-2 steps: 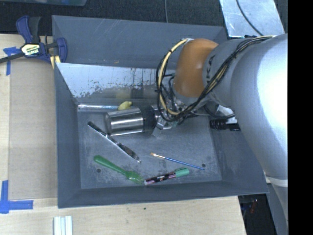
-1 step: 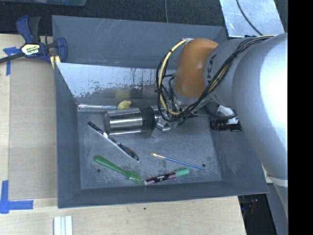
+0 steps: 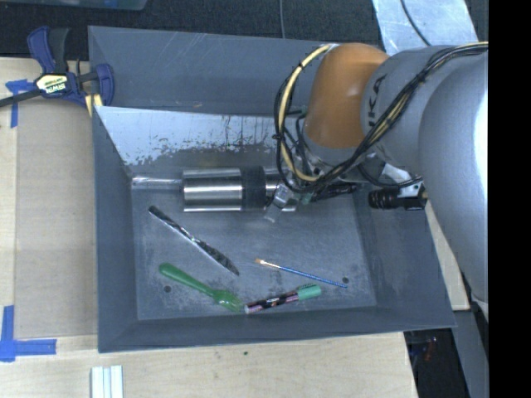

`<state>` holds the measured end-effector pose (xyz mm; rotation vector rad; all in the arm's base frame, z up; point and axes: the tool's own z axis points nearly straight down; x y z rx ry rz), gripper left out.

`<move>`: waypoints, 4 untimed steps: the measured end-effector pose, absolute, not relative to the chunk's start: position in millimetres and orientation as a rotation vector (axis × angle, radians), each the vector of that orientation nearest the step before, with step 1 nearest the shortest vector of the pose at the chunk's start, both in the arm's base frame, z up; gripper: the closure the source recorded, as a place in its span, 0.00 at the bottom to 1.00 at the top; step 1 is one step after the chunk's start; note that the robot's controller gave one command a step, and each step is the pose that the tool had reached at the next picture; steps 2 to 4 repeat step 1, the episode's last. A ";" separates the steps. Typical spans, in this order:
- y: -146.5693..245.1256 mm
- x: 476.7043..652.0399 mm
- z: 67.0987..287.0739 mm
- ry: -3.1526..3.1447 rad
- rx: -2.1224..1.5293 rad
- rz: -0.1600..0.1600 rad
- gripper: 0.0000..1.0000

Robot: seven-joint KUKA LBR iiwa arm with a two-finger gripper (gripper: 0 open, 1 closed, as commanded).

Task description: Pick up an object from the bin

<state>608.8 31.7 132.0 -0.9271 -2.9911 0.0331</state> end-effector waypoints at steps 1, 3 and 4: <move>31.3 607.8 166.7 -2.987 -0.922 0.036 1.00; 31.3 607.8 166.7 -2.987 -0.922 0.036 1.00; 31.3 607.8 166.7 -2.987 -0.922 0.036 1.00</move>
Offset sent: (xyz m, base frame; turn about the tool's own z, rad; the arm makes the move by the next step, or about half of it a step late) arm -0.0006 -0.0004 0.0337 -0.0019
